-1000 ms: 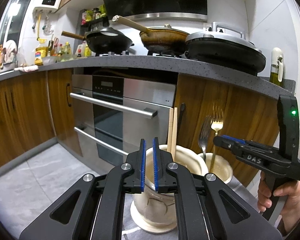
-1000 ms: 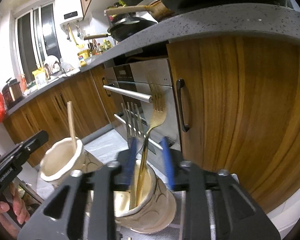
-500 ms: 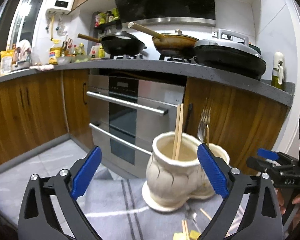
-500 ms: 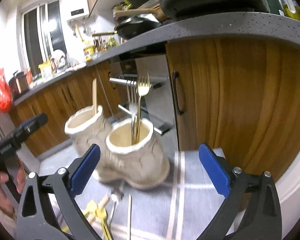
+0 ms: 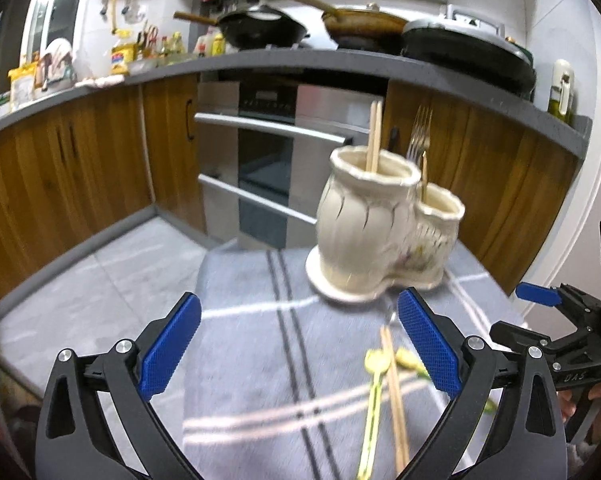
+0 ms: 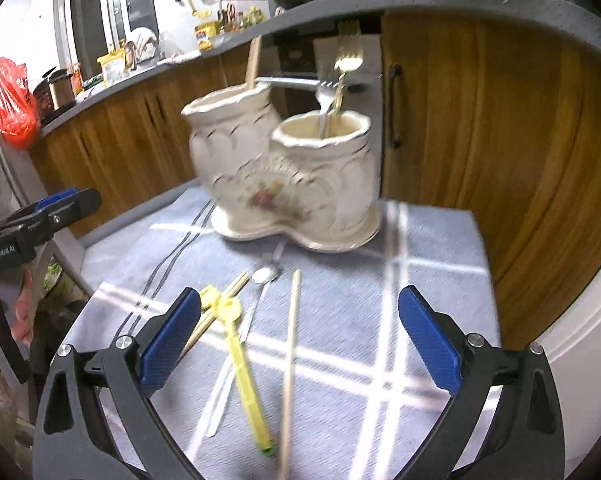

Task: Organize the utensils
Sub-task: 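Move the right tool down over a yellow-handled spoon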

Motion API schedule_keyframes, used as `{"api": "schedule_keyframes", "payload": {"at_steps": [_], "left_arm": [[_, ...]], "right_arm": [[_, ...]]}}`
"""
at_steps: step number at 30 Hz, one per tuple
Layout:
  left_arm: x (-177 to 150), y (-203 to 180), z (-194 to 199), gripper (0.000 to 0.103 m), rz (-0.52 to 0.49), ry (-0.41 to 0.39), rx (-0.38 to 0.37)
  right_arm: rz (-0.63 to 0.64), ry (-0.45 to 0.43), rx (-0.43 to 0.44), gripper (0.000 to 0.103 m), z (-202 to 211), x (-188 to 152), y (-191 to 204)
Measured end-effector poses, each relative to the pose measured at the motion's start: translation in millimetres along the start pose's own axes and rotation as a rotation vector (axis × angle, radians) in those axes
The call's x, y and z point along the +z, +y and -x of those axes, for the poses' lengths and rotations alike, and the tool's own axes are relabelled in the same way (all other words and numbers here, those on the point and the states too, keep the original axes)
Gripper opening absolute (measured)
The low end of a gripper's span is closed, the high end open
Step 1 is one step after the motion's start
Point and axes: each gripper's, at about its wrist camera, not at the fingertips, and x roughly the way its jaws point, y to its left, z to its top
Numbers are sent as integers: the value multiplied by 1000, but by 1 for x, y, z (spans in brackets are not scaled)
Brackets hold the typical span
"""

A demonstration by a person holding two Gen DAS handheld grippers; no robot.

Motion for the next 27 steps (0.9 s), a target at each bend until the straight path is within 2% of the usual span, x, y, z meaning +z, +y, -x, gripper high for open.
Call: {"api": "schedule_keyframes", "payload": {"at_steps": [7,14,18,20,22,25,27], "left_arm": [[-19,15,7,98,38,42,26],[-22,24,14,98,51,30,52],[-20,31,18,98,74,13,50],[-19,33,19,98,84,11,41],[-20,35,20,98,94,11,33],[-18,37,23,98,109,3,21],[-18,38,24,98,118,-2,14]], "right_arm": [[31,61,36,97,-14,-5,41],[54,126,50,96,-30,-11,74],[70,178,56,82,-46,-16,92],[68,200,53,71,-53,-16,98],[54,229,56,56,-60,-17,102],[27,280,64,44,-72,-17,105],[28,285,54,40,-74,-16,108]]}}
